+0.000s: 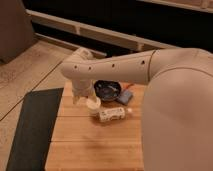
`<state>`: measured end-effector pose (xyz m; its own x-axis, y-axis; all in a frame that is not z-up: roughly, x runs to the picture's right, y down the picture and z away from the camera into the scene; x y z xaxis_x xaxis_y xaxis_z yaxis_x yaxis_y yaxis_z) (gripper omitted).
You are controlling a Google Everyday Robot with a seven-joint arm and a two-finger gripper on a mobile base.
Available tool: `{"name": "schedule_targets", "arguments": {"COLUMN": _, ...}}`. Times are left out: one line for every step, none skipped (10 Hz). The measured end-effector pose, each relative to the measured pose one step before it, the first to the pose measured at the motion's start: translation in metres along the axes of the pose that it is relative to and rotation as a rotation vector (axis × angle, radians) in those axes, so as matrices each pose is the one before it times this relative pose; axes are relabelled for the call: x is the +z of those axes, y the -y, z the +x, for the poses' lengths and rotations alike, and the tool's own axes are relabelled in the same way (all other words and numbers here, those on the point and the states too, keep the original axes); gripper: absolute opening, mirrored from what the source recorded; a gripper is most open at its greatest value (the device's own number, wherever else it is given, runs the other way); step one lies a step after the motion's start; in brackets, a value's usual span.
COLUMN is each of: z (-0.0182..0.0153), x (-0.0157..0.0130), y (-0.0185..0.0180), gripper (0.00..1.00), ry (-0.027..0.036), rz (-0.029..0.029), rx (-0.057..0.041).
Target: Pick up the ceramic bowl
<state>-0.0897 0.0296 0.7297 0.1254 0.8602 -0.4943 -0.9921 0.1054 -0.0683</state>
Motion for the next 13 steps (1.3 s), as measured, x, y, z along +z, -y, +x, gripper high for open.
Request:
{"name": "schedule_targets", "arguments": {"z": -0.01624, "x": -0.01278, "y": 0.01129, "gripper": 0.65, "ry": 0.05963, "rz": 0.00883, "rx": -0.01124}}
{"name": "schedule_targets", "arguments": {"z": -0.0107, "x": -0.01182, "y": 0.00903, "gripper": 0.65, "ry": 0.04775, "rz": -0.00963, "rx": 0.00374}}
{"name": "schedule_targets", "arguments": {"z": -0.00817, "x": -0.01071, "y": 0.00963, "gripper": 0.65, "ry": 0.04116, "rz": -0.01541, "rx": 0.01599}}
{"name": "schedule_targets", "arguments": {"z": -0.00754, "x": -0.01372, "y": 0.01419, "gripper": 0.65, "ry": 0.04528, "rz": -0.01626, "rx": 0.03126}}
{"name": "schedule_targets", "arguments": {"z": -0.0034, "x": -0.00576, "y": 0.00428, "gripper": 0.65, "ry": 0.02026, "rz": -0.00948, "rx": 0.01502}}
{"name": "schedule_targets", "arguments": {"z": 0.0001, "x": -0.00018, "y": -0.00218, "gripper": 0.65, "ry": 0.00034, "rz": -0.00213, "rx": -0.00189}}
{"name": "schedule_targets", "arguments": {"z": 0.00024, "x": 0.00002, "y": -0.00191, "gripper": 0.65, "ry": -0.00032, "rz": -0.0019, "rx": -0.00176}}
{"name": "schedule_targets", "arguments": {"z": 0.00088, "x": 0.00055, "y": 0.00052, "gripper": 0.65, "ry": -0.00082, "rz": 0.0026, "rx": -0.00028}}
{"name": "schedule_targets", "arguments": {"z": 0.00157, "x": 0.00116, "y": 0.00017, "gripper": 0.65, "ry": -0.00116, "rz": 0.00995, "rx": -0.00241}}
{"name": "schedule_targets", "arguments": {"z": 0.0019, "x": 0.00358, "y": -0.00072, "gripper": 0.65, "ry": -0.00234, "rz": 0.02119, "rx": -0.00621}}
{"name": "schedule_targets", "arguments": {"z": -0.00542, "x": 0.00519, "y": 0.00683, "gripper": 0.65, "ry": 0.0101, "rz": 0.05481, "rx": -0.0105}}
{"name": "schedule_targets", "arguments": {"z": -0.00686, "x": 0.0015, "y": 0.00657, "gripper": 0.65, "ry": 0.013, "rz": 0.02506, "rx": -0.00296}}
{"name": "schedule_targets", "arguments": {"z": -0.01031, "x": 0.00201, "y": 0.00548, "gripper": 0.65, "ry": 0.02093, "rz": 0.01464, "rx": -0.00339}}
